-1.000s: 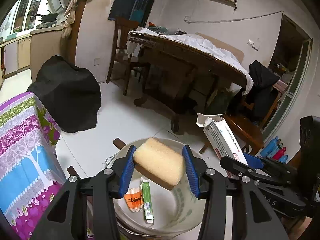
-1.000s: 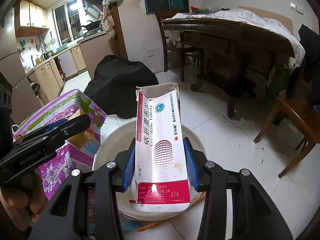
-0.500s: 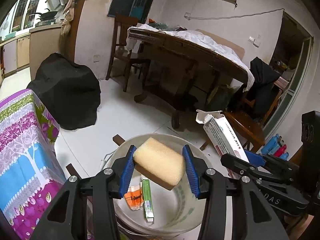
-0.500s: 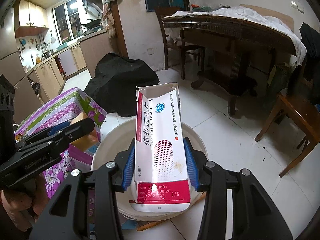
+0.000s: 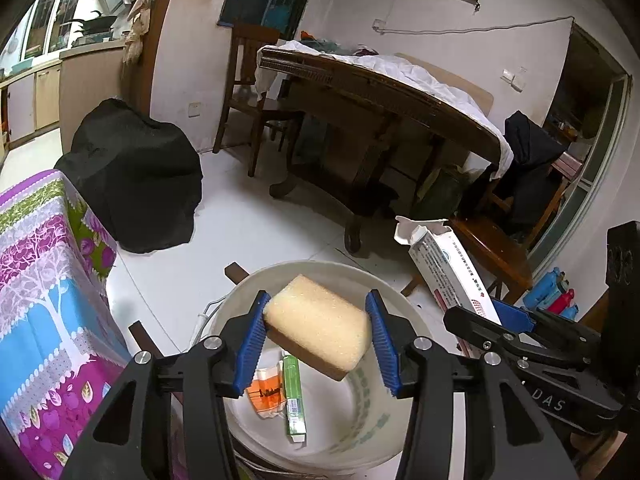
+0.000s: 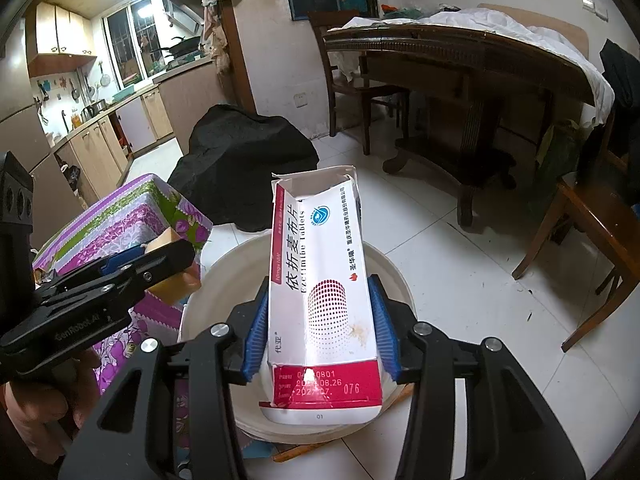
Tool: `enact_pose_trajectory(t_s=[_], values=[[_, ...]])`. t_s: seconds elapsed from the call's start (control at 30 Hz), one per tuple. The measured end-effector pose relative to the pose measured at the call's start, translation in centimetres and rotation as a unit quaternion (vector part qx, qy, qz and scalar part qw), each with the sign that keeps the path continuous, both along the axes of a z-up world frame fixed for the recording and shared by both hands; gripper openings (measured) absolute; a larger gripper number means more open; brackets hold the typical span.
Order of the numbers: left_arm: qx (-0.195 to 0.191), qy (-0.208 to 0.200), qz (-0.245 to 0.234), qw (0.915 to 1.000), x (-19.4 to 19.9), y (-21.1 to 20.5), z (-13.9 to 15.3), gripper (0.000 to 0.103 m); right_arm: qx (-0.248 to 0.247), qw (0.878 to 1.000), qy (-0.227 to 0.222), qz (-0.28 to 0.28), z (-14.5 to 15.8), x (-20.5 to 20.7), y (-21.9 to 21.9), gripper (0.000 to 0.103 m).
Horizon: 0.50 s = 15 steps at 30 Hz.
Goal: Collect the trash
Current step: 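Carry the sponge and medicine box over the white basin with both tools, then move both tools back to the table toward the remaining trash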
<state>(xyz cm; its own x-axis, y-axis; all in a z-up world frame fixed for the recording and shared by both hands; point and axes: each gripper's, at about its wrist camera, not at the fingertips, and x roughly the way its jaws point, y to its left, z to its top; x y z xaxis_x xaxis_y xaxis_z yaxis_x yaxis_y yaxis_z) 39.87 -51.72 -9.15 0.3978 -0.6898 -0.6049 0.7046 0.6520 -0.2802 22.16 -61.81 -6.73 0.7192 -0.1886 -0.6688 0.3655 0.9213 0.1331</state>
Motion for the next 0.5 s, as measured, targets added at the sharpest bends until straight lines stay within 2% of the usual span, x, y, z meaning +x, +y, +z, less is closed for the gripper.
enact_pose_trajectory(t_s=[0.1,0.17,0.23,0.5], values=[[0.005,0.004,0.002,1.0000,0.18,-0.25,-0.15,0.054,0.003,1.000,-0.001,-0.001,-0.15,-0.12,-0.19,0.048],[0.006,0.006,0.004,1.0000,0.32,-0.28,-0.32,0.063,0.004,1.000,-0.004,-0.006,-0.16,-0.28,-0.47,0.056],[0.008,0.004,0.006,0.9999,0.35,-0.20,-0.43,0.068,0.004,1.000,-0.006,-0.011,-0.17,-0.47,-0.73,0.058],[0.012,0.004,0.006,0.9999,0.44,0.06,-0.81,0.069,0.007,1.000,-0.008,-0.011,-0.21,-0.64,-0.59,0.058]])
